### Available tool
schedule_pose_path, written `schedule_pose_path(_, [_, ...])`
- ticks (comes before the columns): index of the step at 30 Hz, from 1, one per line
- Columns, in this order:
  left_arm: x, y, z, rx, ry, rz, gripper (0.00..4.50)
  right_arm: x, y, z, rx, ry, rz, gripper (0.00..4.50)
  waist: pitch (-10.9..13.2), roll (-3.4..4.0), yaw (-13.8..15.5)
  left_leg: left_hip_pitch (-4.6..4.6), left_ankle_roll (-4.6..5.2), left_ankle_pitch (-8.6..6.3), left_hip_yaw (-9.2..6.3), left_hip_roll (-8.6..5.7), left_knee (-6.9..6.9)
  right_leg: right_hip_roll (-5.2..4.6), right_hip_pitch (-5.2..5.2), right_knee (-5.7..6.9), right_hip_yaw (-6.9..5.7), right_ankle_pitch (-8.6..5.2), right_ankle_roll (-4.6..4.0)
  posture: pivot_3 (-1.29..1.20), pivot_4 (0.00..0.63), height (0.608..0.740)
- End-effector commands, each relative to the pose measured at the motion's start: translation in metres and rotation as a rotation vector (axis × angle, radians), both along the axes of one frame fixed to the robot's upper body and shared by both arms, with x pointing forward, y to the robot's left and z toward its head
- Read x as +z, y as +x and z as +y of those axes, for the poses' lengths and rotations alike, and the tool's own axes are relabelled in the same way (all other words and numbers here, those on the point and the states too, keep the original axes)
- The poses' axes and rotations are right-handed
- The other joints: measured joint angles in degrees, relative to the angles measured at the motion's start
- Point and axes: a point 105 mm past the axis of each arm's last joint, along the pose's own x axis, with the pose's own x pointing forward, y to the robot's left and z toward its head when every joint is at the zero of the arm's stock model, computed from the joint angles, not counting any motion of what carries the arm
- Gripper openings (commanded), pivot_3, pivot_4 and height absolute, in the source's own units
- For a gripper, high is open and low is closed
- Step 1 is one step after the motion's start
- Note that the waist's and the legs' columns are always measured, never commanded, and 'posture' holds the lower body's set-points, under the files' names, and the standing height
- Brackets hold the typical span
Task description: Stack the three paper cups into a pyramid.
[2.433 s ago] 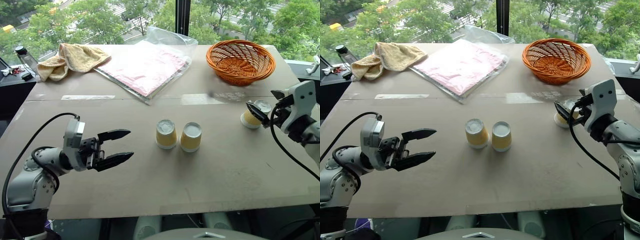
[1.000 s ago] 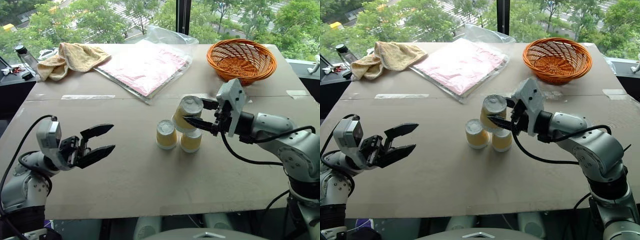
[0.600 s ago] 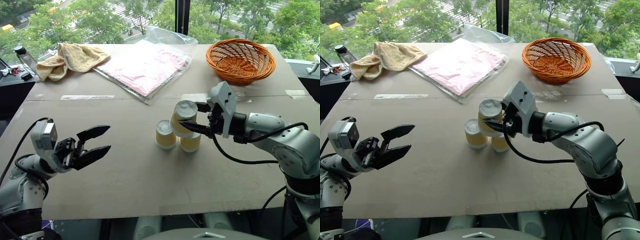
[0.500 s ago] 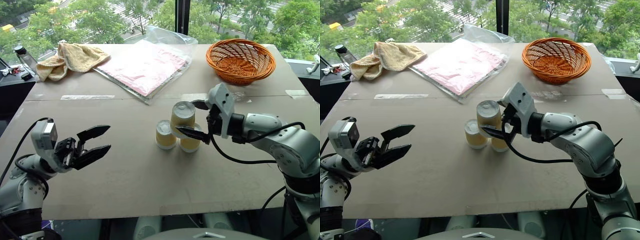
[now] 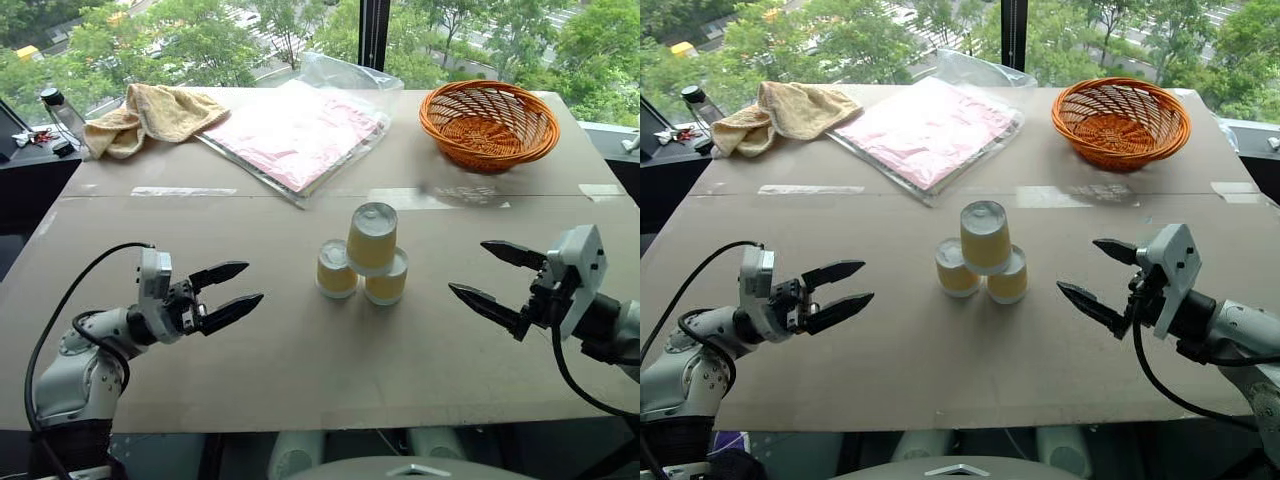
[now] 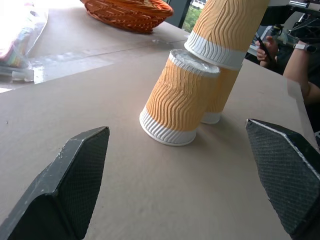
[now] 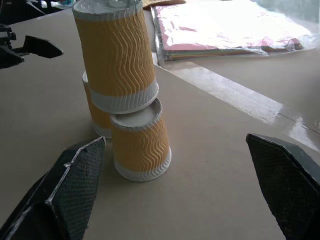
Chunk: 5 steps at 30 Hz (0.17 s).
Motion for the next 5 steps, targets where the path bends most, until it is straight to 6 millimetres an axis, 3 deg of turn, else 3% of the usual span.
schedule_pose_path(1, [-0.003, 0.003, 0.007, 0.026, 0.088, -0.017, 4.5, -0.001, -0.017, -0.02, -0.039, -0.048, -0.07, 4.46, 0.0, 0.0, -0.2, 0.01, 0.0, 0.0, 0.03, 0.0, 0.01, 0.0, 0.0, 0.0, 0.02, -0.01, 0.01, 0.0, 0.15, 0.74])
schedule_pose_path(5, [-0.009, 0.004, 0.008, 0.015, 0.141, 0.018, 4.5, -0.017, -0.028, -0.029, -0.06, -0.107, -0.058, 4.46, -0.1, -0.11, -0.4, 0.18, 0.0, 0.0, 0.14, 0.06, 0.06, 0.01, 0.06, 0.02, 0.11, -0.19, 0.02, 0.0, 0.15, 0.74])
